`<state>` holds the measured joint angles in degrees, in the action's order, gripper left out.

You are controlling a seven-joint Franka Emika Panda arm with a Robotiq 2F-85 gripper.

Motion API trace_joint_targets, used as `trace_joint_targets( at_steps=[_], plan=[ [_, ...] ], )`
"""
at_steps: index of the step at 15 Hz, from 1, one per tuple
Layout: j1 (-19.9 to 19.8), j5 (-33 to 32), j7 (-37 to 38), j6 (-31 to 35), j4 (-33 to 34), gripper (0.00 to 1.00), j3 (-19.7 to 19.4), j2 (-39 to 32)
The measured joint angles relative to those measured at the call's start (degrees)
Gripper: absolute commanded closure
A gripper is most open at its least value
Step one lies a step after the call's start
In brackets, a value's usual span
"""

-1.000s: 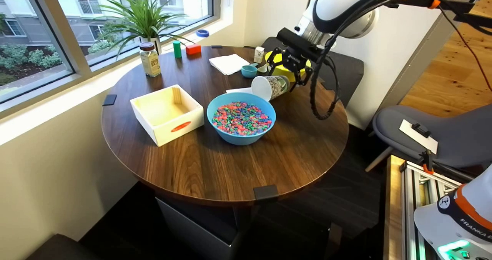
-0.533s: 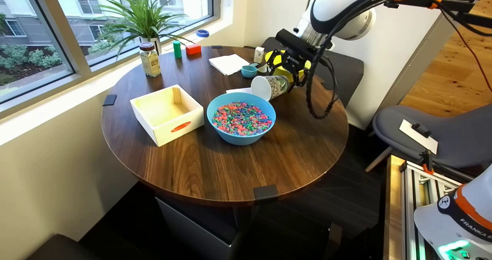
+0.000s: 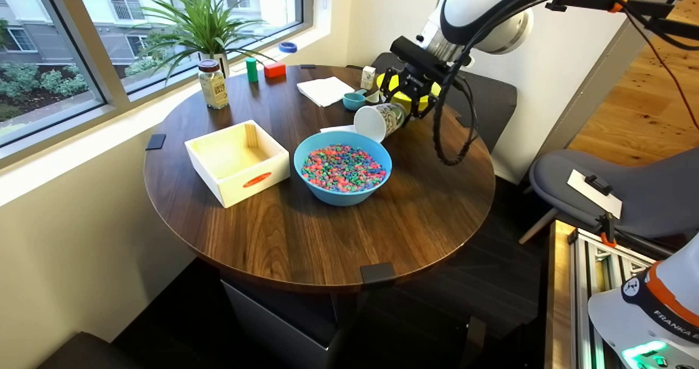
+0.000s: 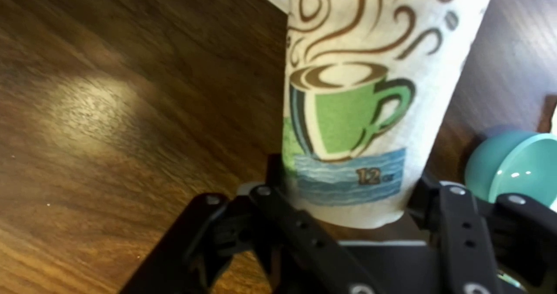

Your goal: Place the cup upside down

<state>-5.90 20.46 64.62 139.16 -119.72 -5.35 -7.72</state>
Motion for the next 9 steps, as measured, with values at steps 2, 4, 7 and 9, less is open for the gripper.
trace_joint_targets(
  at_steps=[2, 4, 7, 9],
  plan=[
    [0.2, -0.8, 0.0, 0.8, 0.1, 0.59, 0.0, 0.2],
    [0.7, -3.7, 0.7, 1.2, 0.1, 0.59, 0.0, 0.7],
    [2.3, -12.5, 4.8, 1.2, 0.0, 0.59, 0.0, 2.4],
    [3.6, -20.4, 9.1, 1.2, -0.4, 0.59, 0.1, 4.1]
  ],
)
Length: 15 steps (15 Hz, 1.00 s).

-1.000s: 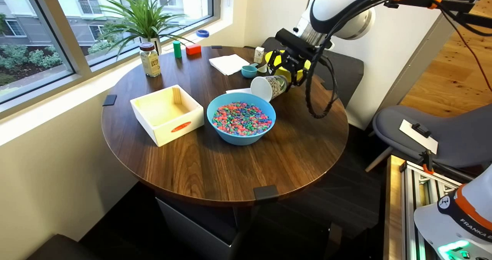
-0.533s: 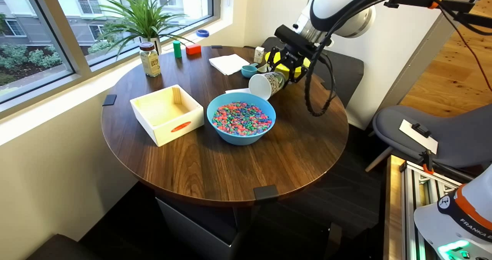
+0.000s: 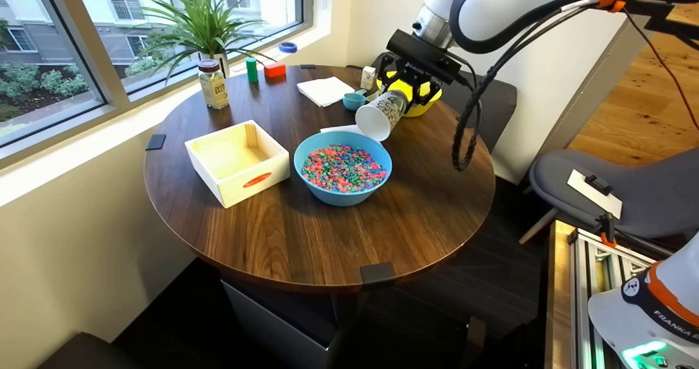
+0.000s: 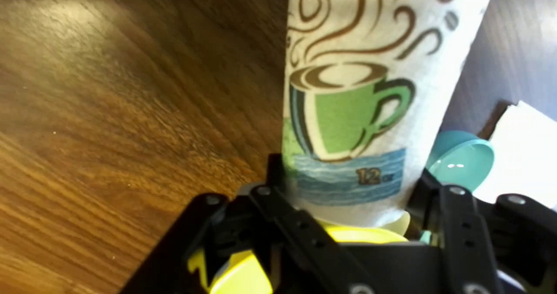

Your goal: Place the cup upside down

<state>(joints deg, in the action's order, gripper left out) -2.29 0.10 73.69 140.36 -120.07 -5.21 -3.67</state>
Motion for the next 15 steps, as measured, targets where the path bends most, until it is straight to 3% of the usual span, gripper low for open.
trace_joint_targets(
  at_steps=[7, 15],
  plan=[
    [2.0, -29.2, 15.4, -2.2, -1.8, 0.59, 3.4, 5.8],
    [3.2, -48.6, 22.1, -15.4, -3.3, 0.59, 9.5, 8.1]
  ],
)
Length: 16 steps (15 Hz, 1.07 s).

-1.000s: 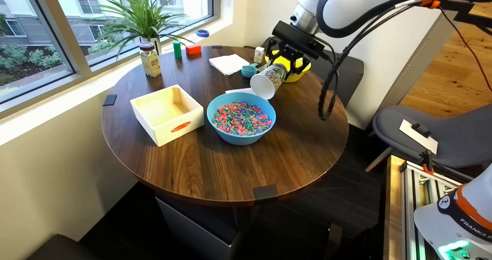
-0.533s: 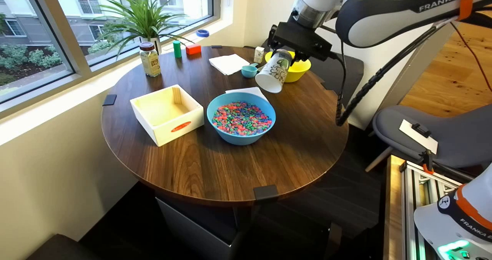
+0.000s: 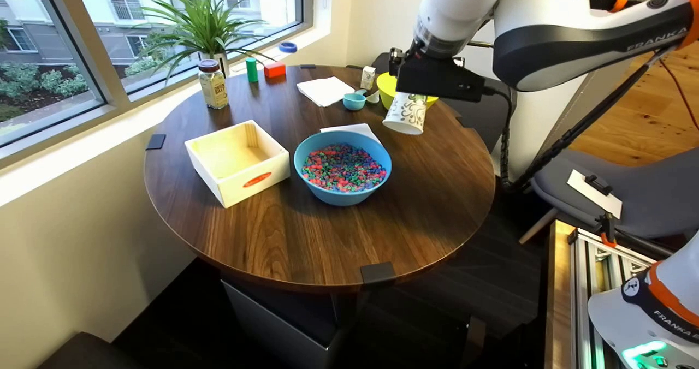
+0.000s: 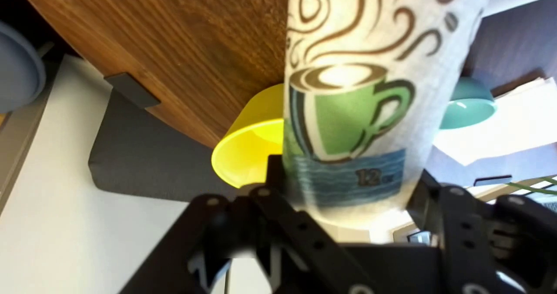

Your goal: Place the cup upside down

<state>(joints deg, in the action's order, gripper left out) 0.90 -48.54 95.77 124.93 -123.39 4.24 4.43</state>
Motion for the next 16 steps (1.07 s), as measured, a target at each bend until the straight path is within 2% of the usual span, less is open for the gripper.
trace_joint_targets(
  at_steps=[6, 14, 15, 16],
  plan=[
    [1.9, -10.5, 2.3, -7.2, -1.3, 0.59, 2.2, -0.4],
    [3.5, -13.6, 7.1, -11.9, -1.8, 0.59, 2.5, -3.8],
    [3.7, -14.1, 7.8, -12.5, -1.8, 0.51, 2.5, -4.2],
    [3.9, -14.5, 8.3, -13.1, -1.8, 0.37, 2.5, -4.6]
  ],
)
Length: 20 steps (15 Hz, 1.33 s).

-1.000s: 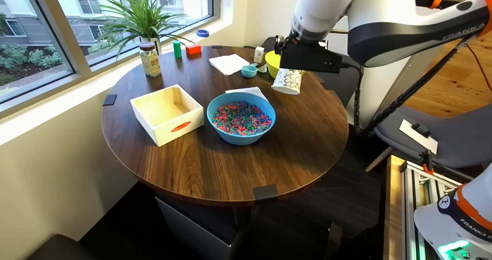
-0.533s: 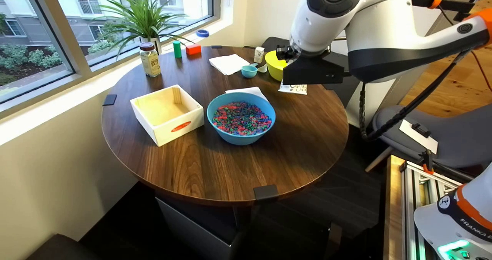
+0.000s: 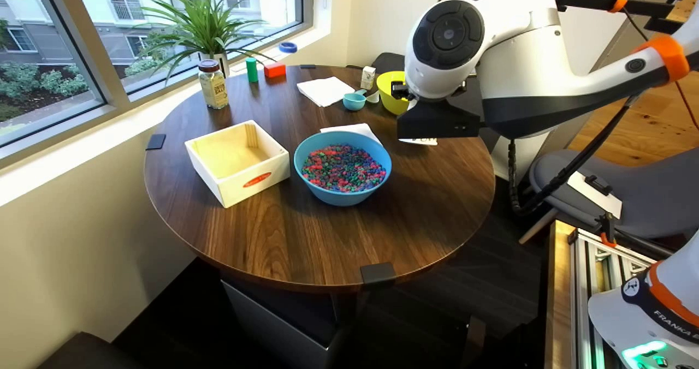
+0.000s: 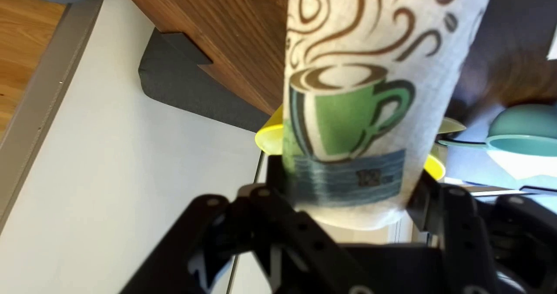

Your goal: Place the cup upside down

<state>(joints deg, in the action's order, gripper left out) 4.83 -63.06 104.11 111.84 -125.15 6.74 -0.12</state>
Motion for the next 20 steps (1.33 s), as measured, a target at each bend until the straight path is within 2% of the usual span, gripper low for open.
trace_joint_targets(
  at_steps=[1, 2, 4, 14, 17, 20],
  plan=[
    [0.2, -0.3, 0.5, -0.6, 0.0, 0.19, 0.0, -0.3],
    [0.5, -0.6, 0.7, -1.2, 0.1, 0.09, 0.0, -0.5],
    [0.8, -0.8, 1.0, -2.0, 0.2, 0.0, 0.2, -0.8],
    [1.7, 0.0, 1.1, -1.3, 1.2, 0.0, 0.2, 0.4],
    [1.4, 2.9, -0.7, 2.2, 1.1, 0.0, -0.1, 3.3],
    [1.1, 8.9, -5.8, 8.0, 0.3, 0.0, -1.2, 7.5]
  ],
)
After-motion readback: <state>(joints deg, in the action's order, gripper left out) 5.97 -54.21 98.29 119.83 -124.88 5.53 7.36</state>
